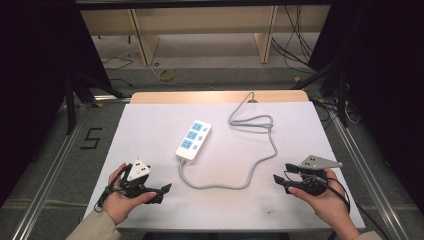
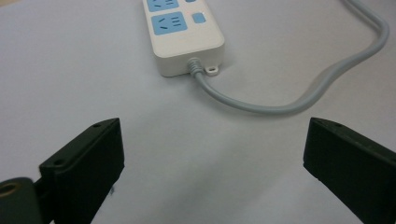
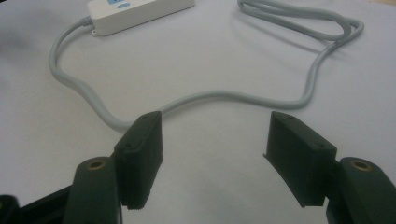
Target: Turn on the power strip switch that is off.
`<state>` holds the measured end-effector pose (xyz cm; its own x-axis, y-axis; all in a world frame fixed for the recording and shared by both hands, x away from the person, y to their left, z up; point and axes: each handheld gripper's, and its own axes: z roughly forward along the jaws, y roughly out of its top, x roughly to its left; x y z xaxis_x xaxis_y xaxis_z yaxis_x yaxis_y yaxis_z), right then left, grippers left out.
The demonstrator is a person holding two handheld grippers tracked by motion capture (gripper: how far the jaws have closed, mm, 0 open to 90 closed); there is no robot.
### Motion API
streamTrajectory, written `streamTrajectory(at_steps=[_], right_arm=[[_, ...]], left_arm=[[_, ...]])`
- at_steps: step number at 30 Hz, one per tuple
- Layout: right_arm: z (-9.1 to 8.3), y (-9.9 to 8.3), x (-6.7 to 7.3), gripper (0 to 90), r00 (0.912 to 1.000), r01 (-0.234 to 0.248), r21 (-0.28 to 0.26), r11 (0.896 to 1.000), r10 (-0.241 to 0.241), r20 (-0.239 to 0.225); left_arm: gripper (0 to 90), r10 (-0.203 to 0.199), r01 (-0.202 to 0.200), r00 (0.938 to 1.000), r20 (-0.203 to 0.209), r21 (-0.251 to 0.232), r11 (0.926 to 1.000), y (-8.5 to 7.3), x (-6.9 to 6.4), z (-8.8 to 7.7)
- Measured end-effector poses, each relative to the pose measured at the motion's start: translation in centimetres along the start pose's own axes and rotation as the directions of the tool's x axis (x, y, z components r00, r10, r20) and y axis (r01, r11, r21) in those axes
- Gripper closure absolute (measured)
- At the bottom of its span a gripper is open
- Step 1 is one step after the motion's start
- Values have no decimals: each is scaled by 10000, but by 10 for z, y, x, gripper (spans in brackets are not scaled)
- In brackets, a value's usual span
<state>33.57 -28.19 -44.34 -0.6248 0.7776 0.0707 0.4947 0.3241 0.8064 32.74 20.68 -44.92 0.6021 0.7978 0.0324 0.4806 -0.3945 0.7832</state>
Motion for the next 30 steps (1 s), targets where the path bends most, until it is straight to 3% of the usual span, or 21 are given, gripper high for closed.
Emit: streamTrajectory(at_steps=[3,9,16,19,30], right_arm=[[1,1,1,416,9999,137,65,9999,-138,27],[1,3,2,562,9993,376,164,9992,-378,75],[1,9,2,825,9976,623,20,9981,-624,307],[2,12,3,899,9964,736,-72,9973,-733,419],[8,21,4,900,9957,796,-229,9966,-784,503]], left_arm=[[68,-23,17,9998,-215,-237,9997,1,2,-1],[77,3,-8,9997,-242,-207,9998,0,2,-1],[94,-81,80,9996,-266,-50,10000,0,3,1],[97,-92,91,9996,-272,-70,9999,0,2,1],[108,-109,108,9995,-284,-48,9999,0,3,2]])
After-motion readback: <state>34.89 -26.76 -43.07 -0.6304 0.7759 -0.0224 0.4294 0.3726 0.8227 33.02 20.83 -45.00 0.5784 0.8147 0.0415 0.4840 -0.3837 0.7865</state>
